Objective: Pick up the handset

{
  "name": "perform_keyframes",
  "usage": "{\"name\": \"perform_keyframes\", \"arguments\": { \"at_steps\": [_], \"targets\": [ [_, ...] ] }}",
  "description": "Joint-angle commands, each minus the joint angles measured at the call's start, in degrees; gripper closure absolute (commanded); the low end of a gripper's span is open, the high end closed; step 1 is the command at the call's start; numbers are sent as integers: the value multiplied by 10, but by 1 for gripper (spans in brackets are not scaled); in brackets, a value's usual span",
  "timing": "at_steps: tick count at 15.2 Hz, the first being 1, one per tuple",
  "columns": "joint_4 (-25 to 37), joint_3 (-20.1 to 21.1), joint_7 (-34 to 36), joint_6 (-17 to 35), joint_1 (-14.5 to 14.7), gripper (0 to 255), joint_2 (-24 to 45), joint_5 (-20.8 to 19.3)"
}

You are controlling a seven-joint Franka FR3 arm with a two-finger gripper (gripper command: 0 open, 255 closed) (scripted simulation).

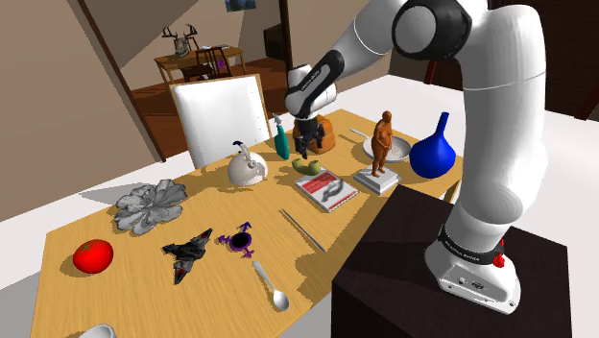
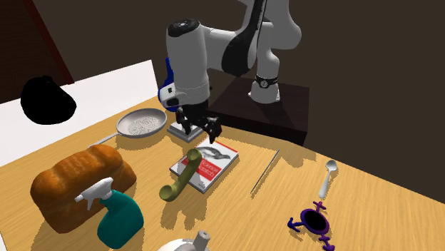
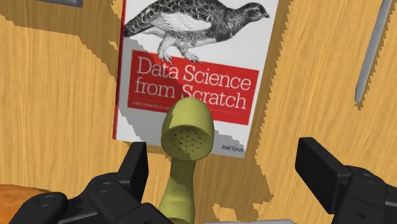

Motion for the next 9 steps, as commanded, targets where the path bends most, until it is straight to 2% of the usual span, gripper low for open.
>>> {"name": "perform_keyframes", "arguments": {
  "at_steps": [1,9],
  "targets": [
    [45,0,-1,1,-6,0,50,8],
    [237,2,-3,-15,-33,0,239,35]
  ]
}}
